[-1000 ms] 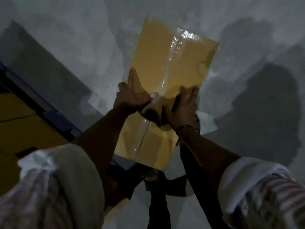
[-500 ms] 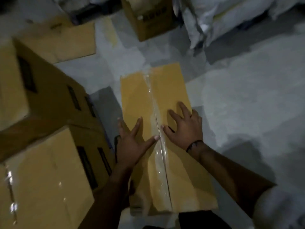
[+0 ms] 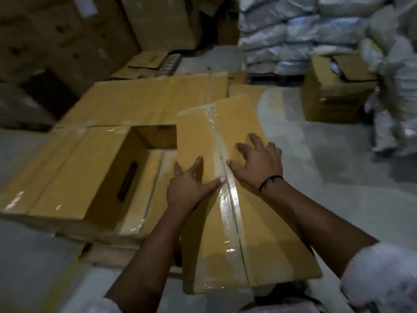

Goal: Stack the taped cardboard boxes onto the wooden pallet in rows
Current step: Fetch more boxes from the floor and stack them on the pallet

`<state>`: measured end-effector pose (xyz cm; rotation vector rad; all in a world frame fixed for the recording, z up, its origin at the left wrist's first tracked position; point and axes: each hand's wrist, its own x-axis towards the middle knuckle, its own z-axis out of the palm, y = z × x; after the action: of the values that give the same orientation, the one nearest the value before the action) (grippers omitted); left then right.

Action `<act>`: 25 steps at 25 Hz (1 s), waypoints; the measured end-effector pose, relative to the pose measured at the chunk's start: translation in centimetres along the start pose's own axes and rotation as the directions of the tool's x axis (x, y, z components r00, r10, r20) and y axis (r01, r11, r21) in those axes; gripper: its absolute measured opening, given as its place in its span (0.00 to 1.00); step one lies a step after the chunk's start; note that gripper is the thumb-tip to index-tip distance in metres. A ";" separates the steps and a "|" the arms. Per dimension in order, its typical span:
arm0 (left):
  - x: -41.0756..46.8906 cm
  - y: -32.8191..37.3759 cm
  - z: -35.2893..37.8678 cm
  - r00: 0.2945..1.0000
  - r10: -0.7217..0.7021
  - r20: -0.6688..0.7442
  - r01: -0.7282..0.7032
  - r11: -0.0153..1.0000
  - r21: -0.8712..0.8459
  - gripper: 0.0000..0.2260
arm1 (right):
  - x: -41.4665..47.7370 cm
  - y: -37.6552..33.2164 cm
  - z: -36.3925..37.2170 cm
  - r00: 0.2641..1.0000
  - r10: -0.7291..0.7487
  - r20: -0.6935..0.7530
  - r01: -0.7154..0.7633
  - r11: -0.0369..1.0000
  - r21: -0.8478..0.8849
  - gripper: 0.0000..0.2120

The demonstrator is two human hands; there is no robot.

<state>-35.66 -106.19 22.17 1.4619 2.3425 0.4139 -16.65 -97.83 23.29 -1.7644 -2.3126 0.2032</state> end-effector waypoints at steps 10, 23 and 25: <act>-0.1 -18.2 -12.3 0.979 -0.161 -0.124 0.171 0.983 0.072 0.51 | 0.5 -22.0 4.3 0.982 -0.184 0.039 0.178 0.976 0.121 0.32; 9.4 -27.8 -13.8 0.973 -0.224 0.048 0.220 0.972 0.081 0.50 | 3.2 -30.0 13.9 0.988 -0.092 0.128 0.072 0.986 0.151 0.29; 10.7 -28.0 -13.4 0.980 -0.185 0.075 0.177 0.979 0.102 0.49 | 3.2 -29.6 15.5 0.990 -0.069 0.119 0.053 0.989 0.136 0.28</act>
<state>-68.33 -109.24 20.90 1.2647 2.4304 0.1918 -49.12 -102.30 15.91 -1.6577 -2.3732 0.4567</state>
